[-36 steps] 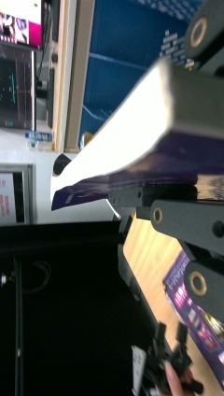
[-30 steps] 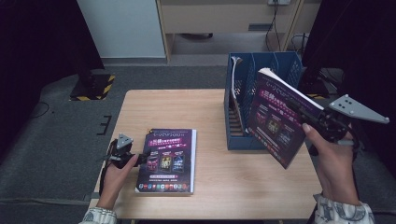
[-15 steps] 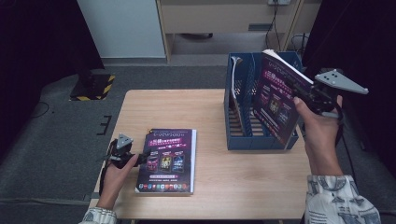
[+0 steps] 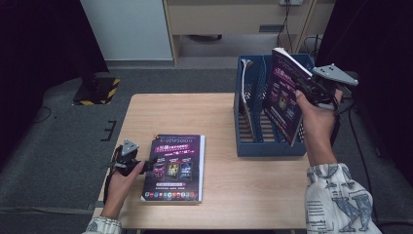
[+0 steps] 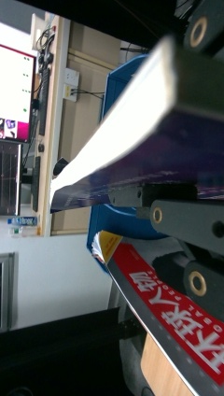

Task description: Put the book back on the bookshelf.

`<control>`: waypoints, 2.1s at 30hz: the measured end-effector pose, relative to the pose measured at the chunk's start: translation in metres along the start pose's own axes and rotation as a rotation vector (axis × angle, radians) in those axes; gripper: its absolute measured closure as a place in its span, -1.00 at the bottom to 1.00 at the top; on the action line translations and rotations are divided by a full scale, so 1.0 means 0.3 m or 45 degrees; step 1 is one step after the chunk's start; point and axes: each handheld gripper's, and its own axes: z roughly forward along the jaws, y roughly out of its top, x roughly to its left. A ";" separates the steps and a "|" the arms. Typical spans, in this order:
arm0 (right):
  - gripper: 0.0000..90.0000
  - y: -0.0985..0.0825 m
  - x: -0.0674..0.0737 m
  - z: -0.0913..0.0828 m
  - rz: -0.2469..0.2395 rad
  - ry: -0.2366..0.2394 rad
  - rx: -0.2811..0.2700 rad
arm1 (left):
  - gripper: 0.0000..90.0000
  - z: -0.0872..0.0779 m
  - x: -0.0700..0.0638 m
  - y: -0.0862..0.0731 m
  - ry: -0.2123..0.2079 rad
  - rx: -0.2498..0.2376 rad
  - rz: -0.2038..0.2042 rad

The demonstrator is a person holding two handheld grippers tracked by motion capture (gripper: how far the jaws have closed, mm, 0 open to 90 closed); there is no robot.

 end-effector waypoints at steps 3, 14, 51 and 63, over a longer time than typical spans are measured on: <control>0.84 -0.002 0.003 0.024 0.013 -0.009 0.001 | -0.89 0.004 0.002 -0.002 0.002 0.006 0.000; 0.83 -0.016 0.022 0.099 0.048 -0.038 0.001 | -0.89 0.003 -0.003 -0.003 -0.002 0.008 0.005; 0.84 -0.136 0.025 0.229 0.080 -0.050 -0.087 | -0.89 0.016 -0.005 -0.004 0.000 0.023 0.028; 0.84 -0.202 0.027 0.238 0.070 -0.079 -0.115 | -0.89 0.018 -0.006 -0.004 0.006 0.026 0.031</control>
